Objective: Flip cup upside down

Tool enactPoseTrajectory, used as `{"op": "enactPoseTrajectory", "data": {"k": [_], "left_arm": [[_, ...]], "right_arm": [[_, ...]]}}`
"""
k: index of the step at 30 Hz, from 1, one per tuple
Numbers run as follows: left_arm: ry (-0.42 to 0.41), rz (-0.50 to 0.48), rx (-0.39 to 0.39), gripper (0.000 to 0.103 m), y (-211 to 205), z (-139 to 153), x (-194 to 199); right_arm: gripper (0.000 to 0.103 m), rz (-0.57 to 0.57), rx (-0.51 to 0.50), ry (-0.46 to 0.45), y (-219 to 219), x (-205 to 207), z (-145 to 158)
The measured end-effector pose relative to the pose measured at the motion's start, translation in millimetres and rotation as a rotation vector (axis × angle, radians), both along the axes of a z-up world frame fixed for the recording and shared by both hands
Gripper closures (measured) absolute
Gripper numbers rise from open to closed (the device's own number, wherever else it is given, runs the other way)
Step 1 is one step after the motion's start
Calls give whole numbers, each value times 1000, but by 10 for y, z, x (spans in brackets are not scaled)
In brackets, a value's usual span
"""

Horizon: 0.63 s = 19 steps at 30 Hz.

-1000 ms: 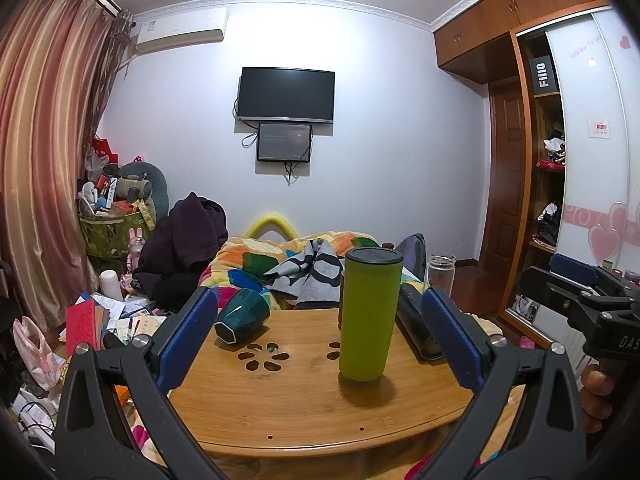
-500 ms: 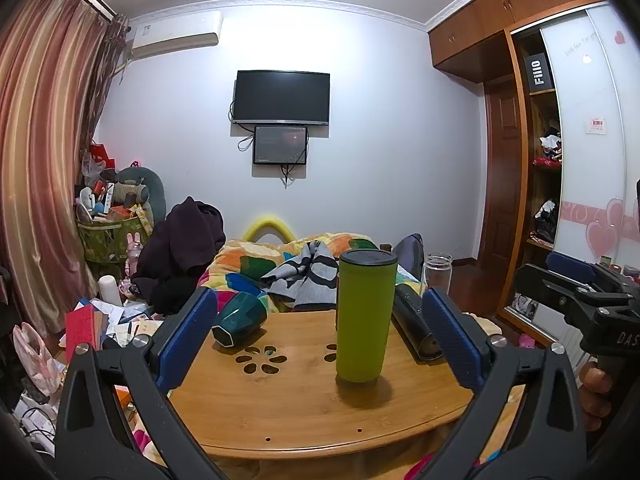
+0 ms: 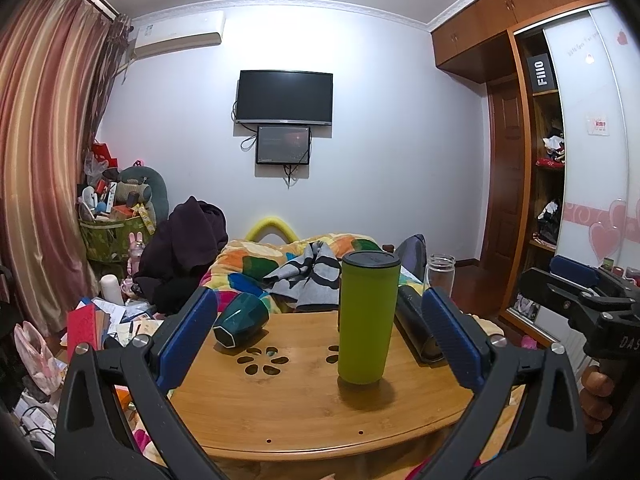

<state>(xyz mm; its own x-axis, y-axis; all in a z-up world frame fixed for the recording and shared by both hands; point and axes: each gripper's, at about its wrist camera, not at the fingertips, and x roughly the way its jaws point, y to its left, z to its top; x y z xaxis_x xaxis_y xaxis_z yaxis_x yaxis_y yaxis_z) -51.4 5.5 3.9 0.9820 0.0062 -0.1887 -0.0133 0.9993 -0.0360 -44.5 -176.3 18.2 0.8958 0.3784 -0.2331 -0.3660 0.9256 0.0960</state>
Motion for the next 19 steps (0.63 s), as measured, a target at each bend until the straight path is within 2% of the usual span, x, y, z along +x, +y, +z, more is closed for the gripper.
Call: {"op": "enactPoseTrajectory", "data": {"k": [5, 19], "left_arm": [[24, -33, -13, 0, 7, 19, 22], [19, -30, -13, 0, -17, 31, 8]], "right_arm": [[0, 1, 1, 0, 1, 2, -2], [0, 0, 1, 5, -9, 4, -2]]}}
